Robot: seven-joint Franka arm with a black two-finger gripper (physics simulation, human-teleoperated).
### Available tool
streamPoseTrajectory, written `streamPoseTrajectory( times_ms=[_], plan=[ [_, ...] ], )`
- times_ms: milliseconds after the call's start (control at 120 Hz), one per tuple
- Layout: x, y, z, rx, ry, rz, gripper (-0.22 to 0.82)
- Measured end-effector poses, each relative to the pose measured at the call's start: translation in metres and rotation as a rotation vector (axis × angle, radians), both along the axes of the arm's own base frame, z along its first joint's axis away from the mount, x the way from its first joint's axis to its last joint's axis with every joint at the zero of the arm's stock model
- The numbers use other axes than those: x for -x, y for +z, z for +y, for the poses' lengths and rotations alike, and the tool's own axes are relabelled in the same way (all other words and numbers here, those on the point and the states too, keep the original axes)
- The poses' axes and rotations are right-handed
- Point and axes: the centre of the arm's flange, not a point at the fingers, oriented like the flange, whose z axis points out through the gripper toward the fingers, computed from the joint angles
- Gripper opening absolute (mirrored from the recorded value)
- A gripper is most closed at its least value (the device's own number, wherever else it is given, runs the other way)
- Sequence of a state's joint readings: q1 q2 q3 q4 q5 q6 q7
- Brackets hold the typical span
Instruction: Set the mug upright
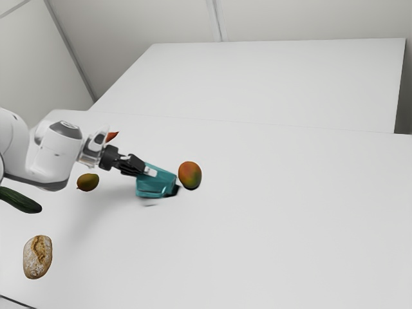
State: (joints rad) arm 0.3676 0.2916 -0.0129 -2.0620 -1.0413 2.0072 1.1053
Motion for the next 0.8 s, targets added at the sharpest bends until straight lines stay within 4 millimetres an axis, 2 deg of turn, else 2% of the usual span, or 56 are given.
streamPoseTrajectory(
  times_ms=[250,383,500,633,800],
  plan=[
    [0.003,0.034,0.003,-0.045,-0.028,-0.05,-0.17],
    [0.013,0.05,0.0,-0.092,-0.067,-0.055,-0.18],
    [0.023,0.072,-0.008,-0.173,-0.135,-0.05,-0.18],
    [0.036,0.086,-0.017,-0.262,-0.203,-0.022,-0.18],
    [0.043,0.108,-0.035,-0.414,-0.292,0.031,-0.18]
  ],
)
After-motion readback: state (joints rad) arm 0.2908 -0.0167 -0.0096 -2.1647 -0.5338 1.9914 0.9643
